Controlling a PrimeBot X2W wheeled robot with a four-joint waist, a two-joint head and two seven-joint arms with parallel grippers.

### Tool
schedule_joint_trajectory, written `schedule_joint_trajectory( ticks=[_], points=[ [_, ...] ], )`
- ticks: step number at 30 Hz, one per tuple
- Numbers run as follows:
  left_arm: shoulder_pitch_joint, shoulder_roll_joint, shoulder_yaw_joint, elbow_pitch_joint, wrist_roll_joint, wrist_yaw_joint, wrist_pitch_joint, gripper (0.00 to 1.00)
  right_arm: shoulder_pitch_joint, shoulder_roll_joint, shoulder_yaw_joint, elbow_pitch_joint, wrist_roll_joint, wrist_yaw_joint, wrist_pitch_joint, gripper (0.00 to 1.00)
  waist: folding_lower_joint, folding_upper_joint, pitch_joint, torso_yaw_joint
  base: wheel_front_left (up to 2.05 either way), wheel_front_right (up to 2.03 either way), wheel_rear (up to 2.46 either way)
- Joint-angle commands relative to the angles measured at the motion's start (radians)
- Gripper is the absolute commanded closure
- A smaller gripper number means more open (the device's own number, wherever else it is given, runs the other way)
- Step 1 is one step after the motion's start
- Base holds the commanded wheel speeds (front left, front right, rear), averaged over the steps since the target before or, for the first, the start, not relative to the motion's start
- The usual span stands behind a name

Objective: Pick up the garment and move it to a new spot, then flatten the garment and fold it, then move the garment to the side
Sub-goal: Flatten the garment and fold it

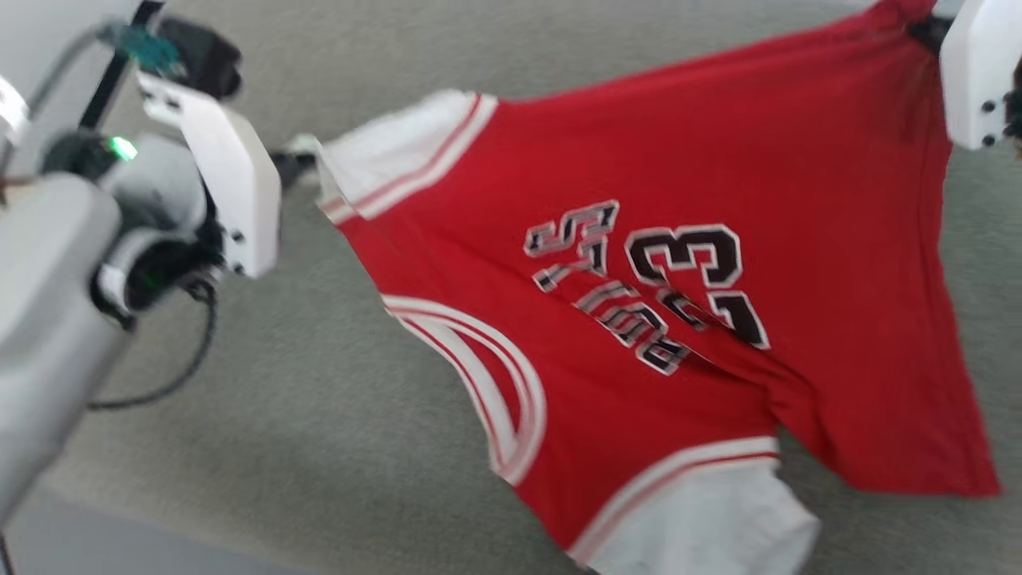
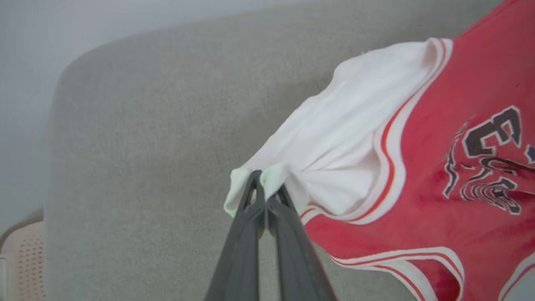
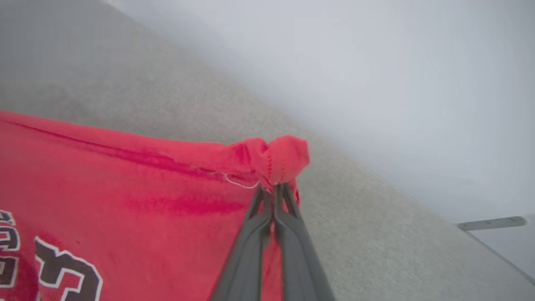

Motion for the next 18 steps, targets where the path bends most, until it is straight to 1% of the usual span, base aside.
schedule_joint_trajectory(
  ticks=[1, 5, 9, 14, 18],
  points=[
    [-0.043, 0.027, 0.004, -0.001, 0.028, 0.012, 0.027, 1.00, -0.017, -0.006, -0.027, -0.024, -0.010, -0.003, -0.018, 1.00, 0.0000, 0.0000, -0.040, -0.058, 0.00, 0.00, 0.00],
    [-0.130, 0.055, 0.014, 0.008, 0.051, 0.021, 0.075, 1.00, -0.020, 0.012, -0.088, -0.065, -0.040, -0.003, -0.040, 1.00, 0.0000, 0.0000, -0.068, -0.111, 0.00, 0.00, 0.00],
    [-0.220, 0.060, 0.033, 0.027, 0.079, 0.029, 0.085, 1.00, -0.028, 0.035, -0.155, -0.096, -0.078, -0.003, -0.038, 1.00, 0.0000, 0.0000, -0.095, -0.151, 0.00, 0.00, 0.00],
    [-0.315, 0.035, 0.047, 0.080, 0.105, 0.030, 0.064, 1.00, -0.023, 0.080, -0.235, -0.130, -0.138, -0.003, -0.040, 1.00, 0.0000, 0.0000, -0.129, -0.189, 0.00, 0.00, 0.00],
    [-0.375, 0.014, 0.050, 0.122, 0.121, 0.010, 0.049, 1.00, -0.019, 0.113, -0.286, -0.157, -0.179, -0.003, -0.034, 1.00, 0.0000, 0.0000, -0.144, -0.207, 0.00, 0.00, 0.00]
  ],
)
